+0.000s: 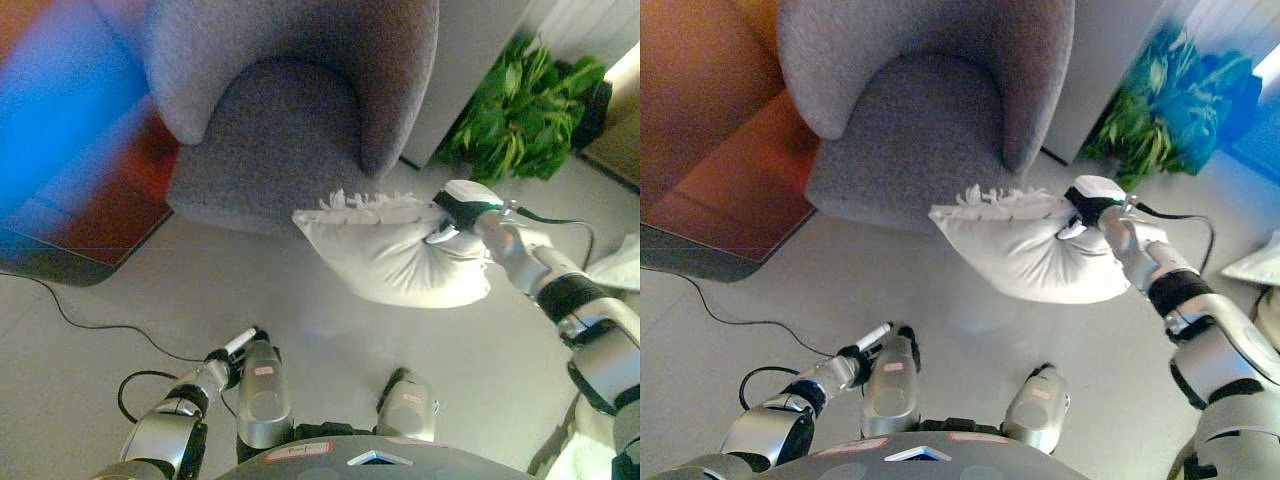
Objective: Pick up the pillow and put it on the sofa.
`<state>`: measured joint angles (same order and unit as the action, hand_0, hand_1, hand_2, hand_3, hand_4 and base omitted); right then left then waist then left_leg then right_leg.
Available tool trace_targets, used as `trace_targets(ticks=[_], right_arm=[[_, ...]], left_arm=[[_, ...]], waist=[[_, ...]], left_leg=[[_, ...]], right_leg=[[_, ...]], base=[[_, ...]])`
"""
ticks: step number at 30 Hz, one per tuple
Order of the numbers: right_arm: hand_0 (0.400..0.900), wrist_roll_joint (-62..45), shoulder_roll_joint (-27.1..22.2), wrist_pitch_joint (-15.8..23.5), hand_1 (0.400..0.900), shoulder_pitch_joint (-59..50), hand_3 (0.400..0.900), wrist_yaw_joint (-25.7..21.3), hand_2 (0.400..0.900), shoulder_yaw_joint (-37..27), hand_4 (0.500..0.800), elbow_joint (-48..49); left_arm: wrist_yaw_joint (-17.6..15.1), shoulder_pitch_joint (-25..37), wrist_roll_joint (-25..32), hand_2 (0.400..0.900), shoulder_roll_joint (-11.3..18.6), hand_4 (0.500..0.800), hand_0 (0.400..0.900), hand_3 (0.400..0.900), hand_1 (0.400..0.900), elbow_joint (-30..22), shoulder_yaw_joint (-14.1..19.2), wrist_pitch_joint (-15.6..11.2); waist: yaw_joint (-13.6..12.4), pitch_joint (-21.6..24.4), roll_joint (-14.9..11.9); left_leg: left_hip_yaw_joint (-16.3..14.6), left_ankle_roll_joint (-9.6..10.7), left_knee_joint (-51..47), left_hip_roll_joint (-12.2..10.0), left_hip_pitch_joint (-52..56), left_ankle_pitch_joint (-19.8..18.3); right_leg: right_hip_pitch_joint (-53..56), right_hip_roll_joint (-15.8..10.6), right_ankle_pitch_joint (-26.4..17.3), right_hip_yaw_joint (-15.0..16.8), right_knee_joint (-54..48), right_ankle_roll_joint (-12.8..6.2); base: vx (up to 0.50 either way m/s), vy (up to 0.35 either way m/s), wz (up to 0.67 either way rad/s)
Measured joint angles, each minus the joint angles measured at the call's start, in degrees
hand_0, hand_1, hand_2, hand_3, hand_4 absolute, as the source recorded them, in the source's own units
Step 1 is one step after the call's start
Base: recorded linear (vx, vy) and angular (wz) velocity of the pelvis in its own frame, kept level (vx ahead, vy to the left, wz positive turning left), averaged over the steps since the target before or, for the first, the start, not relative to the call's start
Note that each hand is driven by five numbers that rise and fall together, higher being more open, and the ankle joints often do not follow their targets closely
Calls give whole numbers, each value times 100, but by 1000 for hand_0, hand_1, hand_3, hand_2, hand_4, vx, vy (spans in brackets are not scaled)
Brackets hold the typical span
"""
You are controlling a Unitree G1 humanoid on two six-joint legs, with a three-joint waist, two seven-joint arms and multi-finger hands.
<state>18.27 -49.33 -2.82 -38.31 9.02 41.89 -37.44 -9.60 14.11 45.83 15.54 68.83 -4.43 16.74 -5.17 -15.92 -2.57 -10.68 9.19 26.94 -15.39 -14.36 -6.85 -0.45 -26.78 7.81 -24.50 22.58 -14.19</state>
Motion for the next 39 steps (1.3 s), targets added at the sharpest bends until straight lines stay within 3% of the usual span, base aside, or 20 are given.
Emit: trace_targets(ticks=[4, 10, 12, 15, 17, 18, 19, 20, 24, 26, 27, 28, 29, 31, 32, 34, 39], right_arm=[[400, 220, -44, 305, 400, -173, 400, 214, 400, 8, 500, 13], [400, 141, -114, 544, 400, -1178, 400, 816, 400, 517, 500, -90], [400, 7, -114, 572, 400, -1446, 400, 913, 400, 541, 500, -127], [400, -100, -133, 580, 400, -1854, 400, 1064, 400, 649, 500, -149], [400, -294, -172, 565, 400, -2028, 400, 1147, 400, 743, 500, -133], [400, -355, -188, 555, 400, -2044, 400, 1194, 400, 748, 500, -131], [400, -467, -184, 557, 400, -2126, 400, 1272, 400, 772, 500, -126], [400, -513, -175, 566, 400, -2201, 400, 1296, 400, 779, 500, -62], [400, -967, -138, 624, 400, -2451, 400, 1310, 400, 878, 500, 37], [400, -1210, -111, 632, 400, -2483, 400, 1366, 400, 984, 500, 29], [400, -1286, -88, 623, 400, -2484, 400, 1426, 400, 989, 500, 34], [400, -1356, -25, 591, 400, -2424, 400, 1426, 400, 991, 500, 14], [400, -1375, 10, 544, 400, -2420, 400, 1466, 400, 1034, 500, -51], [400, -1409, -52, 527, 400, -2422, 400, 1598, 400, 1046, 500, -158], [400, -1405, -72, 422, 400, -2422, 400, 1692, 400, 1046, 500, -153], [400, -1405, -60, 315, 400, -2425, 400, 1812, 400, 1055, 500, -182], [400, -1400, 459, 171, 400, -2426, 400, 1968, 400, 1061, 500, -868]], left_arm=[[-7, -121, 2, 900, 74, 800, 900, 900, 900, 2, 136, 130], [102, -149, -76, 900, 140, 800, 900, 900, 900, 110, 515, 137], [156, -150, -139, 900, 194, 800, 900, 900, 900, 180, 594, 163], [283, -167, -386, 900, 264, 800, 900, 900, 900, 283, 588, 254], [374, -215, -542, 900, 264, 800, 900, 900, 900, 303, 532, 321], [407, -234, -570, 900, 264, 800, 900, 900, 900, 304, 446, 341], [425, -267, -575, 900, 290, 800, 900, 900, 900, 307, 383, 339], [428, -288, -580, 900, 311, 800, 900, 900, 900, 309, 379, 339], [501, -370, -796, 900, 481, 800, 900, 900, 900, 307, 388, 327], [509, -416, -834, 900, 697, 800, 900, 900, 900, 325, 417, 331], [512, -438, -911, 900, 849, 800, 900, 900, 900, 325, 447, 329], [465, -561, -977, 900, 859, 800, 900, 900, 900, 299, 467, 201], [475, -658, -975, 900, 780, 800, 900, 900, 900, 279, 465, 207], [407, -723, -1001, 900, 579, 800, 900, 900, 900, 279, 467, 287], [312, -792, -1011, 900, 568, 800, 900, 900, 900, 227, 485, 201], [317, -811, -997, 900, 587, 800, 900, 900, 900, 236, 597, 217], [325, -800, -998, 900, 597, 800, 900, 900, 900, 239, 654, 114]], waist=[[-154, 358, -134], [-409, 704, -363], [-511, 786, -462], [-633, 852, -536], [-614, 884, -485], [-608, 895, -461], [-637, 902, -461], [-621, 908, -467], [-611, 920, -484], [-589, 1005, -618], [-603, 1076, -810], [-533, 1158, -716], [-550, 1211, -619], [-523, 1198, -591], [-474, 1197, -579], [-517, 1164, -528], [-704, 1136, -503]], left_leg=[[-10, -15, -484, 208, 590, 22], [-1, -57, -952, 462, 1134, 13], [65, -78, -955, 531, 1160, -1], [155, -101, -969, 554, 1171, -12], [294, -163, -1122, 546, 1232, -33], [383, -201, -1230, 501, 1318, -16], [420, -220, -1237, 498, 1332, -21], [451, -226, -1278, 499, 1345, -24], [802, -69, -1637, 352, 1467, 35], [1036, 286, -1819, 154, 1502, 112], [1125, 498, -1914, 85, 1494, 149], [1313, 613, -1982, -223, 1523, 214], [1329, 629, -1914, -437, 1529, 208], [1261, 605, -1712, -528, 1335, 229], [1280, 585, -1790, -607, 1349, 284], [1312, 702, -1991, -650, 1500, 416], [1358, 706, -2186, -608, 1534, 419]], right_leg=[[522, 71, -603, 29, -551, 252], [901, -79, -1073, -115, -724, 202], [992, -88, -1139, -163, -736, 286], [1046, -88, -1401, -273, -596, 336], [883, -121, -1770, -96, -52, 320], [641, -209, -1825, 169, 282, 215], [546, -202, -1580, 355, 143, 63], [486, -194, -1529, 400, -177, -1], [195, -5, -1550, 669, -1796, -9], [66, 266, -1577, 731, -2280, 28], [-44, 393, -1546, 785, -2263, 80], [-17, 694, -1539, 938, -2079, 140], [-41, 927, -1360, 979, -1920, 98], [32, 1139, -1164, 919, -1801, 160], [102, 1215, -1033, 950, -1730, 163], [263, 1230, -953, 912, -1771, 141], [363, 1210, -929, 808, -1831, 95]], base=[[142, 131, 6], [197, 172, 9], [193, 162, 22], [192, 123, 38], [201, -49, 42], [208, -191, 31], [230, -327, 32], [200, -307, 30], [279, -457, 44], [241, -539, 39], [261, -529, 60], [290, -429, 68], [313, -362, 75], [216, -203, 52], [142, -125, 23], [170, -103, 25], [94, -31, 29]])
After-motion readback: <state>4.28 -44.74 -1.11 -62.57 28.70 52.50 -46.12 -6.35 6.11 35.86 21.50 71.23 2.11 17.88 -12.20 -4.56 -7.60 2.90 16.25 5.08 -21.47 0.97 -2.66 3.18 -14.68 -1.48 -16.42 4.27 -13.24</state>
